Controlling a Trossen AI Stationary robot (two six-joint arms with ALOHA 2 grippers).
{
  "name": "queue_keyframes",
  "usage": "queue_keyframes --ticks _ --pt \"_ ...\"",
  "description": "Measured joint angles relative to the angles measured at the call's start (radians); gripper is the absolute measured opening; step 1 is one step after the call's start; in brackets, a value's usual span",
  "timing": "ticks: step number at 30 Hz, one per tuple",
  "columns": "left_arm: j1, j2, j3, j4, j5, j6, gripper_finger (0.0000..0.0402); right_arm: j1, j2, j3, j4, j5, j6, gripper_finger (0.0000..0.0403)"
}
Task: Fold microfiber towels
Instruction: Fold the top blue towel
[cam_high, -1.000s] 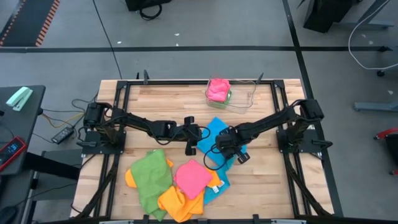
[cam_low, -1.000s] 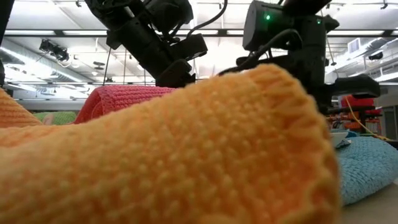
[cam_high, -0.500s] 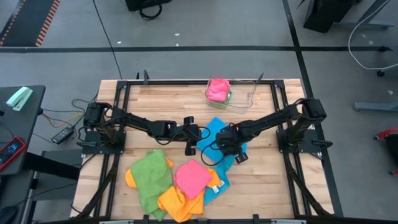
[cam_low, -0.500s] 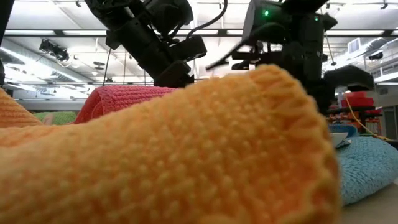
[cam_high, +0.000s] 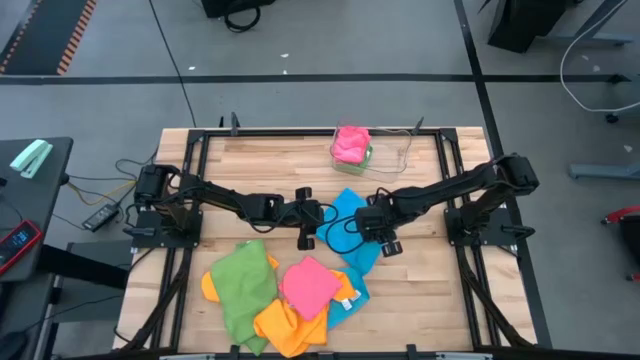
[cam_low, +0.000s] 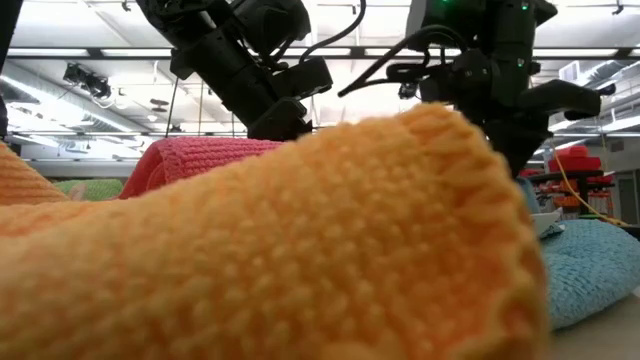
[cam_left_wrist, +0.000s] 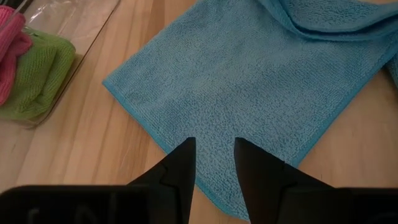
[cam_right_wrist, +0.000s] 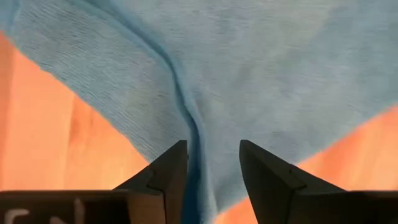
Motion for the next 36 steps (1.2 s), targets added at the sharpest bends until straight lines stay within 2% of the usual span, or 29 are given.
queue_keyframes --ticks 7,13,24,32,36 --pt "0.0 0.0 0.0 0.0 0.0 0.0 0.0125 0.017 -0.085 0.0 0.043 0.031 -0.022 0.0159" --pt "0.001 0.0 0.0 -0.001 0.0 0.0 0.0119 0.052 -0.053 -0.024 0.134 0.038 -0.061 0.0159" --pt "0.0 0.0 0.0 -0.005 0.0 -0.001 0.0123 0.003 -0.037 -0.185 0.288 0.062 0.003 0.0158" --pt "0.0 0.0 0.0 -0.005 0.0 -0.001 0.0115 -0.008 -0.037 -0.171 0.286 0.066 -0.044 0.0159" --pt "0.0 0.0 0.0 -0.005 0.0 -0.001 0.0116 -0.052 -0.037 -0.161 0.277 0.06 -0.035 0.0159"
